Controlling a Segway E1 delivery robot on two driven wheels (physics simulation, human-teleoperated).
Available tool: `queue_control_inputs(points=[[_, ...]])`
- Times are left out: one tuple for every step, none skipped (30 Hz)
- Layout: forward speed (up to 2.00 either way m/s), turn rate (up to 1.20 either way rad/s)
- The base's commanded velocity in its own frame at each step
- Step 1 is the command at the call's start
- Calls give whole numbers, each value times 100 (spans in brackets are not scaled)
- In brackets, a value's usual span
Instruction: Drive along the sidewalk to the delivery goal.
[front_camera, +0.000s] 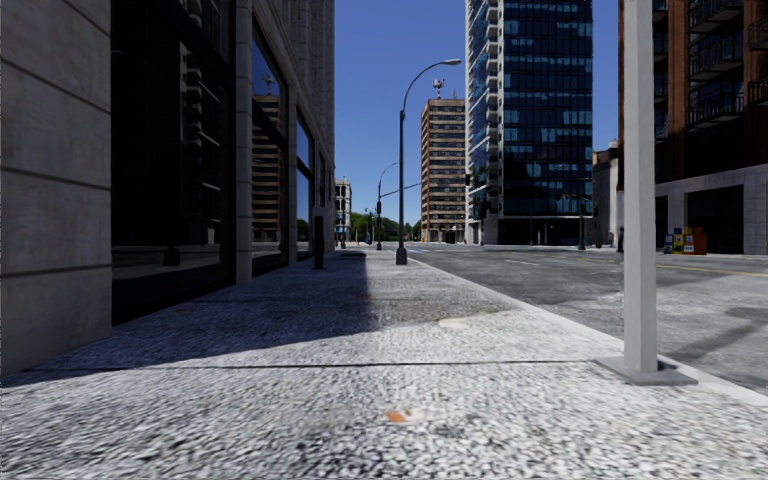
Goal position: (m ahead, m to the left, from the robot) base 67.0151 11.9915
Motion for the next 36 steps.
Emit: queue_control_inputs(points=[[193, 0], [193, 0], [193, 0], [193, 0], [193, 0], [193, 0], [193, 9], [193, 23], [193, 23], [193, 32], [193, 34], [193, 34], [193, 34], [193, 35], [193, 35], [193, 35], [193, 28], [193, 6], [193, 6], [193, 0], [193, 0], [193, 0], [193, 0], [193, 0], [193, 0], [193, 0], [193, 0], [193, 0], [193, 0], [193, 0], [193, 0], [193, 0], [193, 0], [193, 0], [193, 0], [193, 0]])
